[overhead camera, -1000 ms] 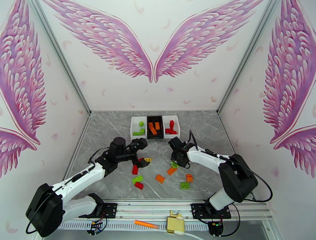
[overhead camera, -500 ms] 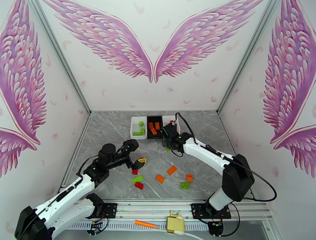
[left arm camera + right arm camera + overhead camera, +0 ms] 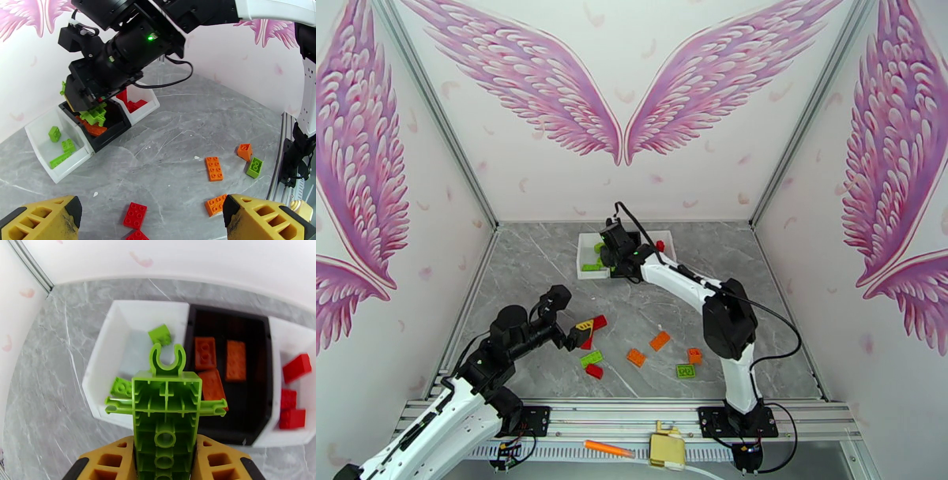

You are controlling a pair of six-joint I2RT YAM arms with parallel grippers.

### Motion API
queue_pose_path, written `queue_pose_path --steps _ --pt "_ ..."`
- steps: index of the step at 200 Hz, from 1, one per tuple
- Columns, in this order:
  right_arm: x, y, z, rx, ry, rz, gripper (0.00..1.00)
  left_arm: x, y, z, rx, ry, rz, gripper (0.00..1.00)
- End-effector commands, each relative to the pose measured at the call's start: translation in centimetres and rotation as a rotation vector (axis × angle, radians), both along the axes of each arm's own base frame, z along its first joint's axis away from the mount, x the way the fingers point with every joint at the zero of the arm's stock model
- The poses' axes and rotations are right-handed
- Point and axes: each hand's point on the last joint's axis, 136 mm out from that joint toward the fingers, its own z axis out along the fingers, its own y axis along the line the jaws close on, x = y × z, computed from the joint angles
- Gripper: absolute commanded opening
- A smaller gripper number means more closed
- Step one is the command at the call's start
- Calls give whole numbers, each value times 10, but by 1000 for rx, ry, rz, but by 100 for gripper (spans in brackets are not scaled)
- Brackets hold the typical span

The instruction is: Sort the legos into containers by color

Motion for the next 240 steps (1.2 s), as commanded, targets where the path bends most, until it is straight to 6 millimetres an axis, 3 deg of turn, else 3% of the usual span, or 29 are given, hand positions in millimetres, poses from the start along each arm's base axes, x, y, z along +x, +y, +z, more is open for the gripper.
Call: queue_pose_path --steps 1,50,95,108,137,162,199,215,240 --pt "23 25 10 25 -93 41 31 1 5 -13 7 48 35 99" --pt "50 54 -15 77 -137 69 32 0 8 -14 29 64 42 99" --pt "64 69 -31 83 -159 89 37 2 9 -15 29 60 51 99" --pt "65 69 -30 71 -166 96 44 4 10 -15 25 56 67 99" --pt "64 65 -6 59 -202 102 65 16 14 -18 7 100 139 99" --pt "51 57 17 66 -226 123 79 35 20 -28 -35 204 268 99" --pt "17 32 44 84 -267 154 89 52 41 -56 -31 368 539 99" --pt "-3 18 48 82 -274 174 92 54 45 -61 -34 409 604 99" --pt "-35 -8 38 77 -252 188 95 51 48 -73 -23 490 700 99"
